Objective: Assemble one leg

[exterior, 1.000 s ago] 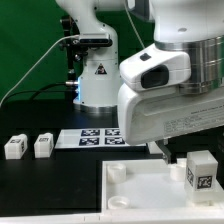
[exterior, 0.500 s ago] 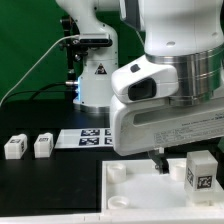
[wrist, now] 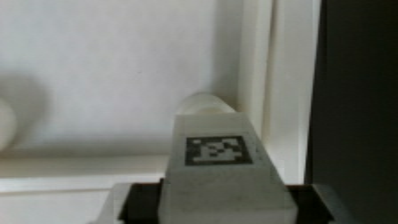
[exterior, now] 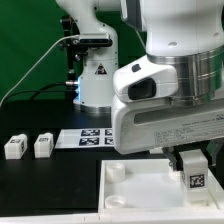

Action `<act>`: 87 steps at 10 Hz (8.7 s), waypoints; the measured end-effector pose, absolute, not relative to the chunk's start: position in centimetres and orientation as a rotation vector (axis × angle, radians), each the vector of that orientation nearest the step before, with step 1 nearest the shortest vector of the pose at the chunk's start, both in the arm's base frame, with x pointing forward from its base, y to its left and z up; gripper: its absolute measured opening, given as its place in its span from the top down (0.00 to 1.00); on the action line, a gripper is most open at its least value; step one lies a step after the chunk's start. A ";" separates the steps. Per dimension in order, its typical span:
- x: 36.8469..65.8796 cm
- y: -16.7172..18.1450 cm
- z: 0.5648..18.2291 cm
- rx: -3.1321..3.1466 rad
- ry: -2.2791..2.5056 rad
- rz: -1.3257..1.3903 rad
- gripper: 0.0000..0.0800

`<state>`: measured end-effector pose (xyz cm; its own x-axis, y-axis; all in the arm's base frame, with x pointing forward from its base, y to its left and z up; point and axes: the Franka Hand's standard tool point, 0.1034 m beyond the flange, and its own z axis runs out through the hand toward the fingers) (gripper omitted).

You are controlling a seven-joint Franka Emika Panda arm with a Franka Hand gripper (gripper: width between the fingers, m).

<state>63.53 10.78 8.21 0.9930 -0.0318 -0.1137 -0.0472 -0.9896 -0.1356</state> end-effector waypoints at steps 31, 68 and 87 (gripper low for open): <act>63.6 12.3 8.3 -3.011 0.118 0.027 0.54; 63.0 11.7 7.2 -2.551 1.641 -0.006 0.63; 63.2 12.2 7.1 -3.051 0.144 -0.161 0.19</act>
Offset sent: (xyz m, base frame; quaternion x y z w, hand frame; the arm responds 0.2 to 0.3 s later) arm 0.0000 0.0000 0.0000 0.0000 0.0000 0.2667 0.9638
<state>63.19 12.17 7.08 0.9900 -0.0984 0.1009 -0.0897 -0.9921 -0.0876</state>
